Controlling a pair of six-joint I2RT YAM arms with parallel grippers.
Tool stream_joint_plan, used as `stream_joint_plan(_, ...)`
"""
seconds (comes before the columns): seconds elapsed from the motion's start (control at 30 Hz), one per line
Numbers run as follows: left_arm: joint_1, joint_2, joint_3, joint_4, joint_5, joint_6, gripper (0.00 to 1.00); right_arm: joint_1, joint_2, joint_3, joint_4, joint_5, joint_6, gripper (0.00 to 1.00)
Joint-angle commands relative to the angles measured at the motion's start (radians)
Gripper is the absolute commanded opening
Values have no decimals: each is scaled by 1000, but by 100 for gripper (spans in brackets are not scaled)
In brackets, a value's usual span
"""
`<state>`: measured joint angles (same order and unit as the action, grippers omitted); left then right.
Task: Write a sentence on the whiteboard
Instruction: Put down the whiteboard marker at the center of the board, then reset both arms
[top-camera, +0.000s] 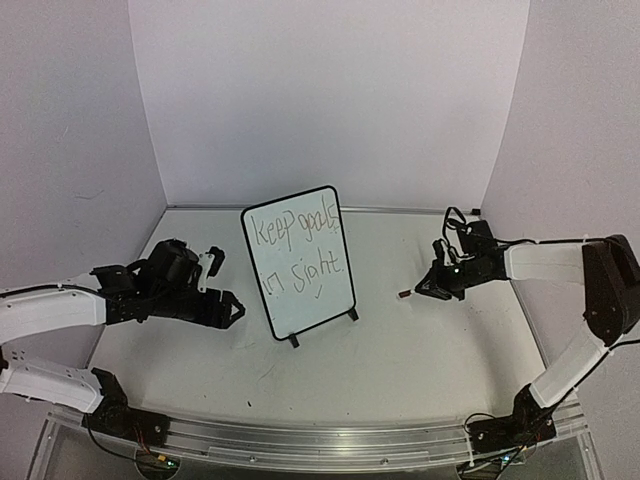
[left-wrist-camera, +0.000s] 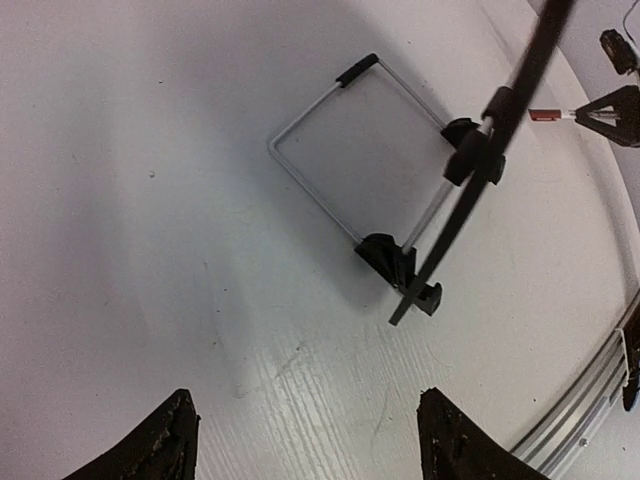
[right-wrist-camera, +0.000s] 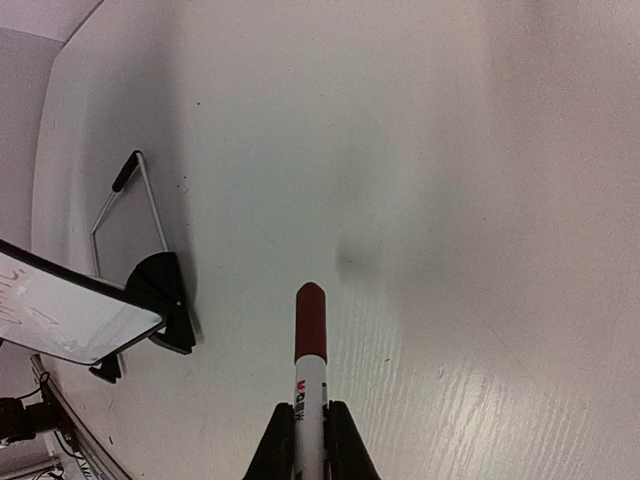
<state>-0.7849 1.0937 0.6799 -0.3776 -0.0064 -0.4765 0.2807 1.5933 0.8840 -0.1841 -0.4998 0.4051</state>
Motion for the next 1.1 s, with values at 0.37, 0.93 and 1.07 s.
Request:
stream_joint_plan(0.37, 245, -31, -33, -44, -10, 10, 81, -75, 48, 22, 14, 295, -62, 58)
stream_joint_plan(0.93, 646, 9, 99, 195, -192, 144, 96, -168, -362, -152, 113, 588, -123, 98)
stream_joint_plan(1.07, 646, -60, 13, 324, -314, 162, 97, -167, -525, -314, 285, 630, -146, 98)
